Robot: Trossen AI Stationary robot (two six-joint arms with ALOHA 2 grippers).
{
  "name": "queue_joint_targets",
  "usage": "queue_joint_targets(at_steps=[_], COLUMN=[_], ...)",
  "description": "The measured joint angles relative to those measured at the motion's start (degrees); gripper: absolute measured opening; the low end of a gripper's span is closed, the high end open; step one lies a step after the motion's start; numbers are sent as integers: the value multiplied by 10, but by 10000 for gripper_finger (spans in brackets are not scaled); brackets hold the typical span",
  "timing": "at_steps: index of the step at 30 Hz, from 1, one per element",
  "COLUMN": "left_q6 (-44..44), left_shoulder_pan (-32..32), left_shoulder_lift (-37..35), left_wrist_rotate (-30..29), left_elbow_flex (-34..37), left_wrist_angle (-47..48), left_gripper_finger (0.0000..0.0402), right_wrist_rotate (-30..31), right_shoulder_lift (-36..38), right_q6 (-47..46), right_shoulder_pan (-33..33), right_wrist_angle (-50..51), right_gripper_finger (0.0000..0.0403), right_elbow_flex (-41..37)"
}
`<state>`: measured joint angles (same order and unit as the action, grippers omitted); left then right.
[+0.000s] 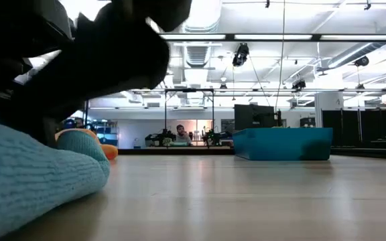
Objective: Roll microfiber towels into tight, uniform cylinder then place into a basket
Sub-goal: Roll the blue towel
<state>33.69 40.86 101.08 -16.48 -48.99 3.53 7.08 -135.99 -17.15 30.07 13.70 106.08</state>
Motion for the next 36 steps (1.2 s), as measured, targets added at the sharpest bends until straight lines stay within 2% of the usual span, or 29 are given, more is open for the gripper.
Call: queue_joint_targets(at_steps=[6,13,18,25,31,36], left_q6=[0,-11,-32,-42,-93,-153], left_shoulder_pan=[0,-4,-5,-31,-64,-103], left_shoulder_lift=[-11,-61,-63,-26,-4,19], left_wrist_rotate=[6,4,-47,-47,-33,-12], left_elbow_flex=[1,2,7,54,71,45], left_wrist_angle=[5,41,12,-62,-140,-156], left_gripper_finger=[251,251,251,251,251,251], right_wrist_rotate=[2,-7,-9,-12,-22,-42], right_shoulder_lift=[-37,-49,-50,-50,-40,-26], right_q6=[-7,-22,-22,-22,-23,-4], right_shoulder_pan=[-1,1,0,0,-4,-6], right_wrist_angle=[-41,-47,-45,-42,11,92], right_gripper_finger=[384,384,384,384,384,384], right_elbow_flex=[-15,-12,-12,-13,-12,-15])
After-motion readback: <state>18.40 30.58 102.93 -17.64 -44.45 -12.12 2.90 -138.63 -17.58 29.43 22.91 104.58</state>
